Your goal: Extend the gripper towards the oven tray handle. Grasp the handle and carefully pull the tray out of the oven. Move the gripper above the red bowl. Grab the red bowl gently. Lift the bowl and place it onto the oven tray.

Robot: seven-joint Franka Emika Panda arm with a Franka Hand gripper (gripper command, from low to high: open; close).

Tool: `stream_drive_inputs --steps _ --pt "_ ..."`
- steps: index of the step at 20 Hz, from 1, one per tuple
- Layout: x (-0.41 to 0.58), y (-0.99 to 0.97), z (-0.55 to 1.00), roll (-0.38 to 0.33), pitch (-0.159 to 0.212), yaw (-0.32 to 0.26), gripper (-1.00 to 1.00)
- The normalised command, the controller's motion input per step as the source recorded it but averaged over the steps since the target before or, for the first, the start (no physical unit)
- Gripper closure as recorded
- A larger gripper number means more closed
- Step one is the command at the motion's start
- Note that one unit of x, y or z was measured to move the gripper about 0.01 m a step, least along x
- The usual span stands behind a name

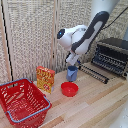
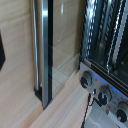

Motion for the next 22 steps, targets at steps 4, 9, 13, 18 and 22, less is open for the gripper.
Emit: stream_drive_inputs --steps 4,9,13,18,22 --pt "0.0 -0.4 0.2 -0.117 0.008 -0.092 -1.0" --pt "-0.023 -0.67 0.03 -0.098 0.0 -0.055 -1.0" --pt "-0.259 -0.9 -0.02 -0.032 0.0 -0.059 -1.0" --pt "-0.271 -0.92 -0.03 -0.014 -0.009 -0.058 -1.0" --pt "-0.251 -0.77 0.0 -0.058 -0.014 -0.05 -1.0"
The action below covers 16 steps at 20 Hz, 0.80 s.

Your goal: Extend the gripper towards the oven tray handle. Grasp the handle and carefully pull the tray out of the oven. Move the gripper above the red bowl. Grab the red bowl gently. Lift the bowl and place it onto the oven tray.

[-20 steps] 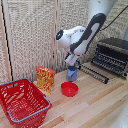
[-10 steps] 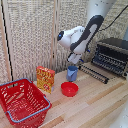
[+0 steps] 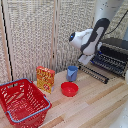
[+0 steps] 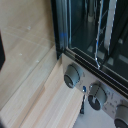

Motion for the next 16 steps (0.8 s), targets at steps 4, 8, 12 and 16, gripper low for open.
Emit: stream_drive_inputs --steps 4,8,12,16 --pt "-0.109 -0.58 -0.03 -0.057 -0.015 -0.046 -1.0" --pt "0.034 -0.42 -0.04 -0.011 -0.01 -0.026 -1.0" --pt "0.063 -0.46 -0.02 0.0 0.0 -0.002 -1.0" --pt "0.029 -0.52 -0.02 0.0 0.0 0.01 -1.0"
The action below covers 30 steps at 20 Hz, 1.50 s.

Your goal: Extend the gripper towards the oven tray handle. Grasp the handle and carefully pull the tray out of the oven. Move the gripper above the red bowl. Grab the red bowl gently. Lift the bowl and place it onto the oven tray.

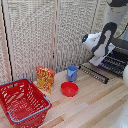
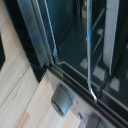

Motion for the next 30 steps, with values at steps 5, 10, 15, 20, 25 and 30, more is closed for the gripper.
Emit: stream_drive_inputs --steps 5,10,15,20,25,30 --pt "0.083 -0.31 0.0 0.0 0.0 0.0 1.0" --pt "0.025 -0.24 0.0 0.0 0.0 0.0 1.0" --pt "0.022 -0.21 0.02 0.0 0.0 -0.016 1.0" --pt "0.023 -0.24 0.14 0.076 0.006 0.012 1.0" --pt "0.005 -0.01 0.06 0.068 0.015 0.003 1.0" --pt "0.065 0.44 -0.12 0.055 0.006 -0.053 1.0"
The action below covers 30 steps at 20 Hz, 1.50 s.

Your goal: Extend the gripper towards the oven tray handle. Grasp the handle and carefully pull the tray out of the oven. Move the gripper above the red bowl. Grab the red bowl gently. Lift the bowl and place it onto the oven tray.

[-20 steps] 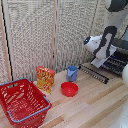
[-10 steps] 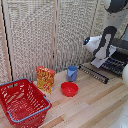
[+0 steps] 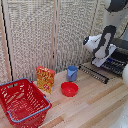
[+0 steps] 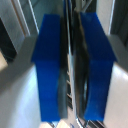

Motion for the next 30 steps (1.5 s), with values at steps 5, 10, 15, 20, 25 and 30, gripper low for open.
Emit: stream_drive_inputs --steps 5,10,15,20,25,30 --pt "0.183 0.91 -0.29 -0.007 0.0 -0.099 1.0" --pt "0.183 0.96 -0.35 -0.019 0.0 -0.073 1.0" --pt "0.171 0.98 -0.4 -0.029 0.017 -0.058 1.0" --pt "0.182 0.98 -0.43 -0.04 0.022 -0.061 1.0" --pt "0.193 0.95 -0.37 -0.024 0.0 -0.088 1.0" --pt "0.178 0.81 0.21 -0.002 0.0 -0.102 1.0"
